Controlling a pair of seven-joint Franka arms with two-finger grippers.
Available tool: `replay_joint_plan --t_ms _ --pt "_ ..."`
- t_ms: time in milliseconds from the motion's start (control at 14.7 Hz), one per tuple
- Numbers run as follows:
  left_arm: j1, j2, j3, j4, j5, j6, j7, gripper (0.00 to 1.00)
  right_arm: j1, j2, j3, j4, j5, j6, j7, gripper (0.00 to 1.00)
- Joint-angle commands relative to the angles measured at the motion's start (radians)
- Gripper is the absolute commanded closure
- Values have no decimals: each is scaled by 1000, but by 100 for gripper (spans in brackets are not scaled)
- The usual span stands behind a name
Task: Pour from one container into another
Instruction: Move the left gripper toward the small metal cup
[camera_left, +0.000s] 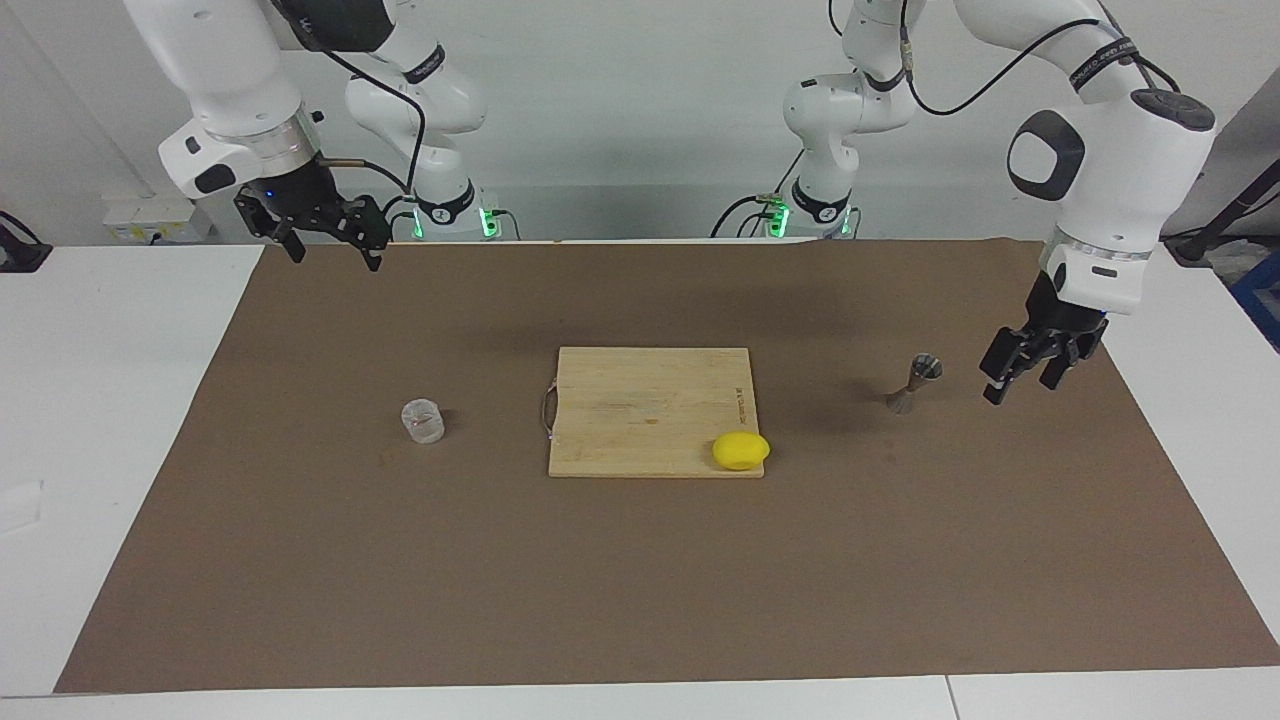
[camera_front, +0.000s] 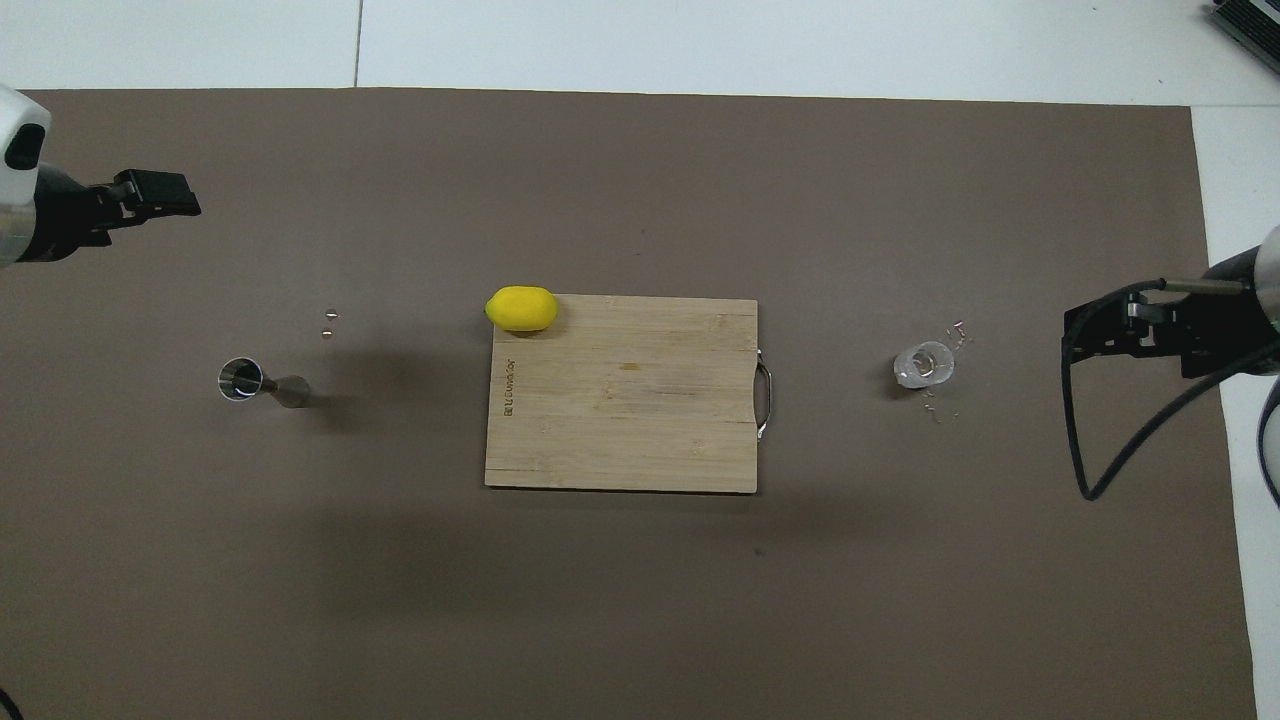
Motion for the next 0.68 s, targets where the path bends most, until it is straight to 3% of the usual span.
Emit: replay_joint_plan --t_ms 0,612 --pt "-80 -34 7 -32 22 -74 -7 0 -10 -20 1 -22 22 13 3 0" --pt "-160 -31 2 -23 28 -202 1 0 -10 -20 1 -22 22 13 3 0"
